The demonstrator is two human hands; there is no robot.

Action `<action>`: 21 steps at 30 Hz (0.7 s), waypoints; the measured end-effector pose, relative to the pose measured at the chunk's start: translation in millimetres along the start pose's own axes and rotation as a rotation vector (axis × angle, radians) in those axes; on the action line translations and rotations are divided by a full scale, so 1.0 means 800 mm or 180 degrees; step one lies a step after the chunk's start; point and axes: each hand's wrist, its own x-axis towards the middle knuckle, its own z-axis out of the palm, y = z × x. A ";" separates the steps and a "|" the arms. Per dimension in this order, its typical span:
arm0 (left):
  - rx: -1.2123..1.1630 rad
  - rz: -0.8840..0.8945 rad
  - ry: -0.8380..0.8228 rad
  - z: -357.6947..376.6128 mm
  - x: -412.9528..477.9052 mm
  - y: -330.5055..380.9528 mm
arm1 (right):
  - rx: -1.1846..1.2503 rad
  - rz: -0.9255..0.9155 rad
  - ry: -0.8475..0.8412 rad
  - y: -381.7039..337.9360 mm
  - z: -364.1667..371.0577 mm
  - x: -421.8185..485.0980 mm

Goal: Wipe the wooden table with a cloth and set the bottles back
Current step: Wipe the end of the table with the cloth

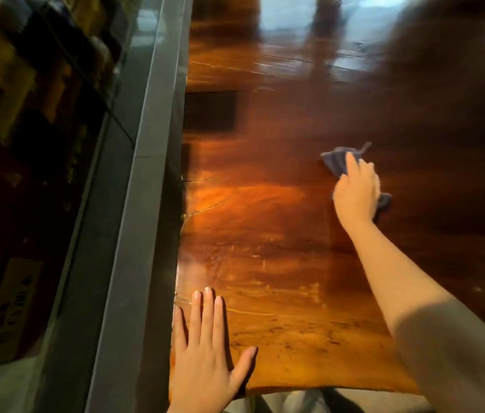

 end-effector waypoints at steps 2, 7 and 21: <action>-0.0006 -0.0024 -0.0023 -0.001 0.001 0.001 | 0.0139 0.0650 0.0264 0.046 -0.012 -0.007; 0.0031 -0.0041 -0.0036 0.005 0.003 0.002 | 0.0206 0.1007 0.0300 0.023 -0.005 0.010; 0.0006 0.0055 0.0103 0.000 -0.002 0.001 | 0.1079 -0.3367 -0.1756 -0.132 0.001 -0.193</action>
